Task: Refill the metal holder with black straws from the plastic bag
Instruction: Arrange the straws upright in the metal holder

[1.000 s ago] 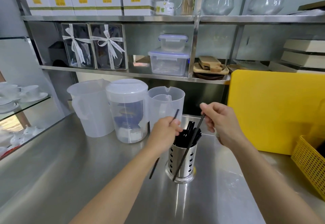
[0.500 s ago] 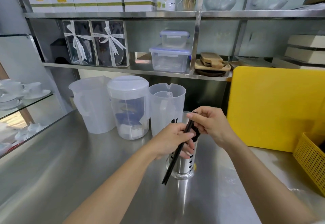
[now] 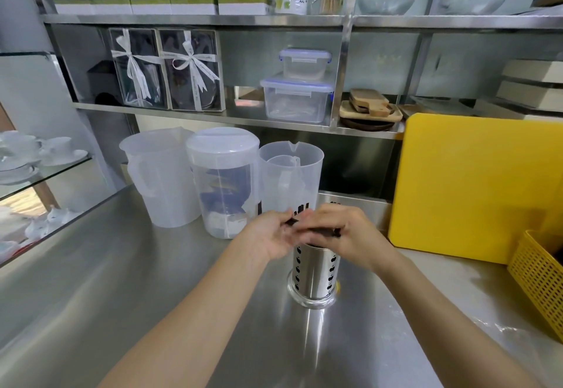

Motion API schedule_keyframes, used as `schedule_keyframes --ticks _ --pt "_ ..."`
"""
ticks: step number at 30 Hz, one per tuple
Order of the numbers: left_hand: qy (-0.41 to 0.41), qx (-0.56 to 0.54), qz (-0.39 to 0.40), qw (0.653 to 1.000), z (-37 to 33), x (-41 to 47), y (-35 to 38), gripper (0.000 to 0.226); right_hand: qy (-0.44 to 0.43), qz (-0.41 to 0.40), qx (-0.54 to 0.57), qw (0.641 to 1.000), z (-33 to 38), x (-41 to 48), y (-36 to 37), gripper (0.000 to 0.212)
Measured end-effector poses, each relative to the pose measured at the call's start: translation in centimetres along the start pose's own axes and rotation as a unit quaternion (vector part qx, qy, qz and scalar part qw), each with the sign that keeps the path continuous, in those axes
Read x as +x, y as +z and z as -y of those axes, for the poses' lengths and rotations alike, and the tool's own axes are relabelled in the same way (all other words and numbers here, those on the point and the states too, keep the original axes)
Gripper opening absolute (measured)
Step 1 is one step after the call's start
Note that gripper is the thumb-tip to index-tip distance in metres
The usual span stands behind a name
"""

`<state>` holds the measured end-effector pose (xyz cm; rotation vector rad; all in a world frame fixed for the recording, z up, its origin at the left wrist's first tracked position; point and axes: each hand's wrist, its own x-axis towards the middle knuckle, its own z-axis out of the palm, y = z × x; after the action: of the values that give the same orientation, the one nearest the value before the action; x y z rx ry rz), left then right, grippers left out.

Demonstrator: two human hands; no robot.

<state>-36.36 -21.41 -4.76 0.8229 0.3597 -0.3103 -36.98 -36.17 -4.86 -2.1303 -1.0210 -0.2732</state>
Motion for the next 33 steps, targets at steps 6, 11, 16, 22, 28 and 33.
schedule_keyframes --ticks 6,11,16,22,28,33 --pt "0.071 0.190 -0.048 0.978 -0.4 0.0 -0.9 0.024 0.072 -0.262 -0.008 0.962 0.2 0.7 -1.1 0.010" --pt "0.291 0.374 -0.098 0.875 0.0 1.4 -2.1 0.014 0.167 -0.268 0.005 0.949 -0.9 1.0 -2.4 0.021" --pt "0.347 0.558 -0.027 0.753 1.6 2.4 -1.7 0.027 0.246 -0.119 -0.039 0.961 -3.2 1.5 -0.8 0.020" --pt "0.306 0.614 0.086 0.722 2.2 4.3 -0.2 0.065 0.311 0.012 -0.038 0.950 -5.9 1.8 0.5 0.018" --pt "0.314 0.533 0.176 0.766 2.1 5.5 0.7 0.040 0.274 -0.026 -0.032 0.961 -6.8 1.4 0.0 0.010" --pt "0.373 0.672 0.148 0.622 3.1 6.3 0.2 0.042 0.280 -0.039 -0.002 0.959 -7.9 0.6 0.1 0.014"
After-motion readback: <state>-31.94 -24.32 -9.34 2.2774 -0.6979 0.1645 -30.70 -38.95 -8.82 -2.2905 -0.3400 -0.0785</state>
